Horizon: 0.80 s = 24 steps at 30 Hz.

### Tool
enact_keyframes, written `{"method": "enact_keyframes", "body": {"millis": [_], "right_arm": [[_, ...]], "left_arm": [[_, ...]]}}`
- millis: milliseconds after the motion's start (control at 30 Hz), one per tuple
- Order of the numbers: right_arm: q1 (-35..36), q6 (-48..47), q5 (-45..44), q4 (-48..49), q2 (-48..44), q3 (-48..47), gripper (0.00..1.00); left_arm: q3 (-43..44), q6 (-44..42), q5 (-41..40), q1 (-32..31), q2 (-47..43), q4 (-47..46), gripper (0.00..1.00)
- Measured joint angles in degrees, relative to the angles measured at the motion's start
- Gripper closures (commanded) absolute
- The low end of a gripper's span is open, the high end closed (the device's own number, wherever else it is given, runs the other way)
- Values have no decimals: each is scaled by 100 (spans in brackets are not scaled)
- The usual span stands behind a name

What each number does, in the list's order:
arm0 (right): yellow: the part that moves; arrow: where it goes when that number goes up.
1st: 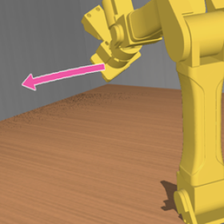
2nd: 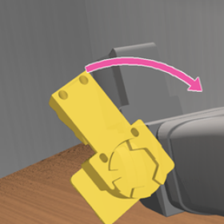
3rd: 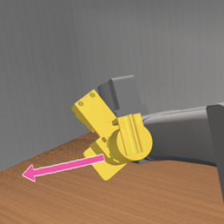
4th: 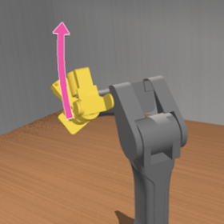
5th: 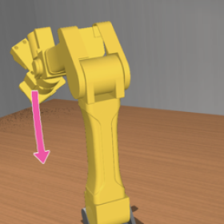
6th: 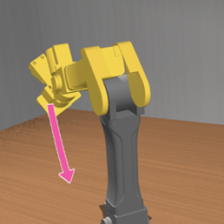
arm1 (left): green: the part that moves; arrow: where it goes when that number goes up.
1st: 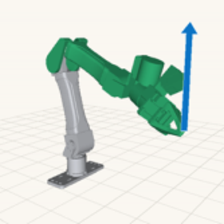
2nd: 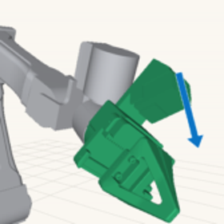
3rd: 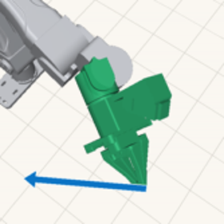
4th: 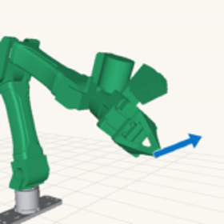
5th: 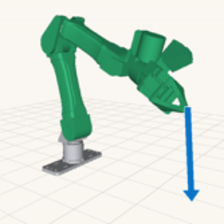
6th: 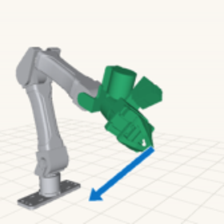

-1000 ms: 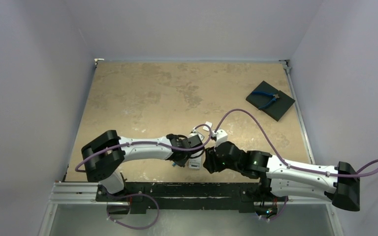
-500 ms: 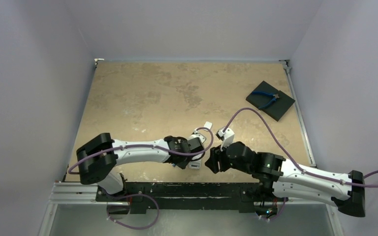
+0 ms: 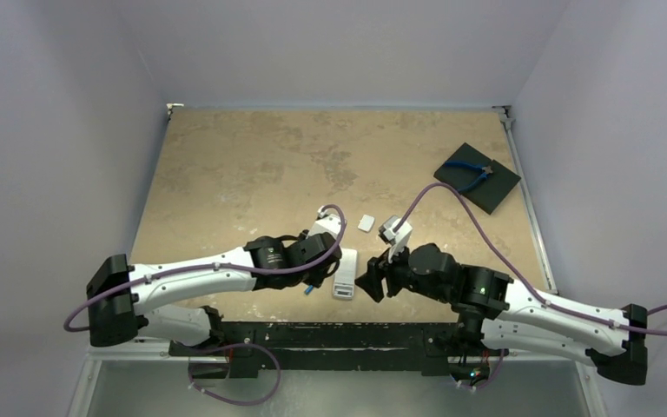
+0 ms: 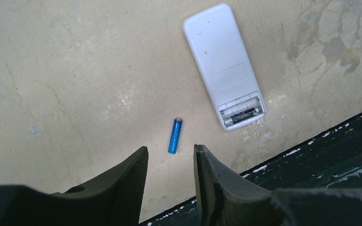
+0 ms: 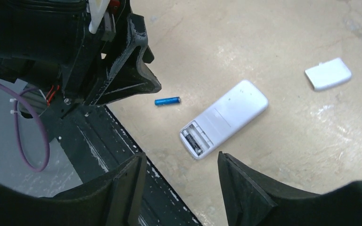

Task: Load the batteries into the remote control

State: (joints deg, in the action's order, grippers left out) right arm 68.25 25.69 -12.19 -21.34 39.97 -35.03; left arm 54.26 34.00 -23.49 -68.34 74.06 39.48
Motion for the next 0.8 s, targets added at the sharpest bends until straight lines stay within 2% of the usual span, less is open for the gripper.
{"method": "enact_keyframes", "body": {"millis": [300,533,800], "right_arm": [[0,-1499,466,345,997,-535,36],[0,-2914,1097,765,1421,-619,34],[0,-4415,1569,868,2791,-1209,34]], "left_arm": [[-105,437,-542,122,-758,323,61],[-393,498,-575,973,-1655,354,61],[-400,590,-623,1298,-2142,354,61]]}}
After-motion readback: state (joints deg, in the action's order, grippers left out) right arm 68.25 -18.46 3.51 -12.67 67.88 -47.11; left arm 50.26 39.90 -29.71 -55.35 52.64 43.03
